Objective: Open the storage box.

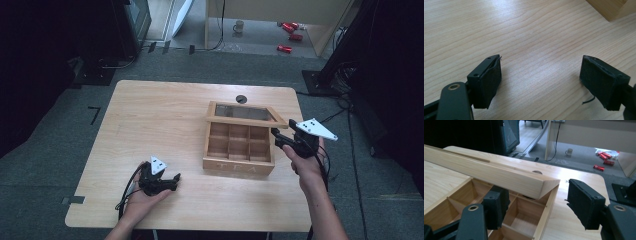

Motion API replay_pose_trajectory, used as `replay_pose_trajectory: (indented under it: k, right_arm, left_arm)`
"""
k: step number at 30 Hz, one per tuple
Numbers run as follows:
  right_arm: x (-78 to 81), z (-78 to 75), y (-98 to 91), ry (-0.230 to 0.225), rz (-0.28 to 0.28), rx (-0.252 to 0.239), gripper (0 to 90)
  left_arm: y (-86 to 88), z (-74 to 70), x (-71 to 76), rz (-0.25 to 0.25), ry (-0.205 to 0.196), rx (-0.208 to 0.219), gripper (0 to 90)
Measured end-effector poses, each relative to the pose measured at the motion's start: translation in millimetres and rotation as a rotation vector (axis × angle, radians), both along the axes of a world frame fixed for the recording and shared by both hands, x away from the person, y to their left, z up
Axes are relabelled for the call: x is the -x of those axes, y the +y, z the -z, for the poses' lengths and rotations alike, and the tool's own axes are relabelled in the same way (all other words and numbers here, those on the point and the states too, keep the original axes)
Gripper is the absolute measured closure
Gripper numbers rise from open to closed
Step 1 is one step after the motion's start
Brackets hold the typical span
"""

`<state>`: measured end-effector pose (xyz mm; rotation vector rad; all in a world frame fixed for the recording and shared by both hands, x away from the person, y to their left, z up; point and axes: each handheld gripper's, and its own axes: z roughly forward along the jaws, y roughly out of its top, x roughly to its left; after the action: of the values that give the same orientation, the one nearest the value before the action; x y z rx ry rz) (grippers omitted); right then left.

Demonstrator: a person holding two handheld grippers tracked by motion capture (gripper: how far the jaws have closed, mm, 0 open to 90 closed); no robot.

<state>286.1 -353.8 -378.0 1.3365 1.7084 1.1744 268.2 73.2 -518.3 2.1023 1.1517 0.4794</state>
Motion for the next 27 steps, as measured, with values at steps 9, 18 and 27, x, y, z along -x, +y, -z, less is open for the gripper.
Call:
replay_pose_trajectory:
  k: [9, 18, 27]
  right_arm:
    - [-15.9, -9.9, -5.1, -0.036, -0.015, 0.003, 31.9]
    - [-27.0, -17.5, -7.6, -0.054, -0.020, 0.000, 32.3]
    - [-41.0, -18.0, -9.1, -0.062, -0.042, 0.009, 34.9]
  left_arm:
    - [4.0, -0.3, -0.1, 0.023, 0.007, 0.044, 20.3]
    - [3.0, -0.4, 0.6, 0.040, 0.009, 0.042, 20.7]
    - [3.9, -0.5, 0.4, 0.042, 0.012, 0.048, 20.8]
